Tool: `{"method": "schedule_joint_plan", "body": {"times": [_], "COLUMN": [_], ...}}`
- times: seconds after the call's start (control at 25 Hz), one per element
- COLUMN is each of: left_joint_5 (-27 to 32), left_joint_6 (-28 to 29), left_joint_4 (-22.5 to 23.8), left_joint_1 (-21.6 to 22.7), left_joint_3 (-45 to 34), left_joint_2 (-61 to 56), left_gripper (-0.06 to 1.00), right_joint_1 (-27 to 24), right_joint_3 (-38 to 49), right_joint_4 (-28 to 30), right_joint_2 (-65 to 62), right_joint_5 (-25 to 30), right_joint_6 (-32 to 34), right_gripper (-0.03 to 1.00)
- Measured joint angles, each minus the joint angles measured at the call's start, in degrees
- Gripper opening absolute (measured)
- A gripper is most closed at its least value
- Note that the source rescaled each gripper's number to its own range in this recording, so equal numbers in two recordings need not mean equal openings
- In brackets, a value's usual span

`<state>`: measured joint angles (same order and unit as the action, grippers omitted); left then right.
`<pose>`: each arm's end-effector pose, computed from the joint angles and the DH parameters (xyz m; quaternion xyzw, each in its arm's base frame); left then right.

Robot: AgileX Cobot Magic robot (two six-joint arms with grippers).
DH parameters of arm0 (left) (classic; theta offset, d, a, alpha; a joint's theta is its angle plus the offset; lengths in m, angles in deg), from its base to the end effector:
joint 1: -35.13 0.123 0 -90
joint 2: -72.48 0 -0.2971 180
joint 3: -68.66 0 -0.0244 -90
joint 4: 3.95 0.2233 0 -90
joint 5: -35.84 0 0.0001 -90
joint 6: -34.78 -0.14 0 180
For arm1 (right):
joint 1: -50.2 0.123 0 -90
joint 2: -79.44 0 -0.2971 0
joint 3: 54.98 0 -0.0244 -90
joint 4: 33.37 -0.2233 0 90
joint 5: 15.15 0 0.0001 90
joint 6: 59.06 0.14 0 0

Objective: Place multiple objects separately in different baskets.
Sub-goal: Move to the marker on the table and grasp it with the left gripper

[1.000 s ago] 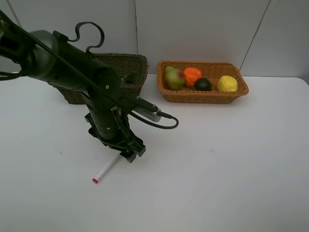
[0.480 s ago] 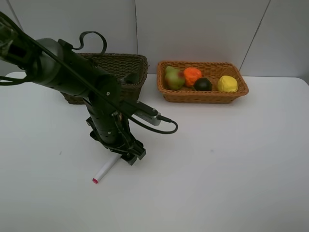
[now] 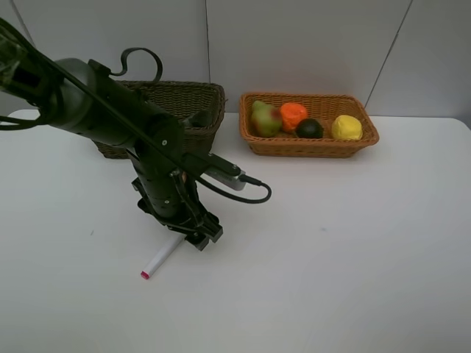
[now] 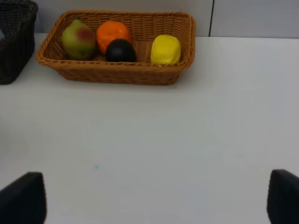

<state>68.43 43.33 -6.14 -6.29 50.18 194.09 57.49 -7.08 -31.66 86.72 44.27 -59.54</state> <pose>0.2497 -0.2241 0.0816 0.2675 0.9614 -0.0372 0.0531 0.0023 -0.0033 0.2499 -0.0565 0.8395 0.0172 0.5401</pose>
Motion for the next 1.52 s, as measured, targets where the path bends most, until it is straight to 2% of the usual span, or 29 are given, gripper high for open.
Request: {"method": "schedule_joint_plan", "body": {"times": [0.84,0.92,1.0,1.2,1.52], "left_joint_5": [-0.2,-0.3,-0.4,-0.4,-0.4], "left_joint_6": [0.0,0.0,0.0,0.0,0.0], "left_joint_4": [-0.1,-0.3,-0.5,-0.6,-0.6], "left_joint_1": [0.0,0.0,0.0,-0.1,-0.1], "left_joint_3": [0.0,0.0,0.1,0.5,0.5], "left_joint_2": [1.9,2.0,2.2,2.5,2.5], "left_gripper": [0.99,0.92,0.77,0.22,0.2], "right_joint_1": [0.0,0.0,0.0,0.0,0.0], "right_joint_3": [0.0,0.0,0.0,0.0,0.0], "right_joint_4": [-0.1,-0.1,-0.1,-0.1,-0.1], "right_joint_2": [0.0,0.0,0.0,0.0,0.0], "right_joint_5": [0.0,0.0,0.0,0.0,0.0], "right_joint_6": [0.0,0.0,0.0,0.0,0.0], "right_gripper": [1.0,1.0,1.0,1.0,1.0]}}
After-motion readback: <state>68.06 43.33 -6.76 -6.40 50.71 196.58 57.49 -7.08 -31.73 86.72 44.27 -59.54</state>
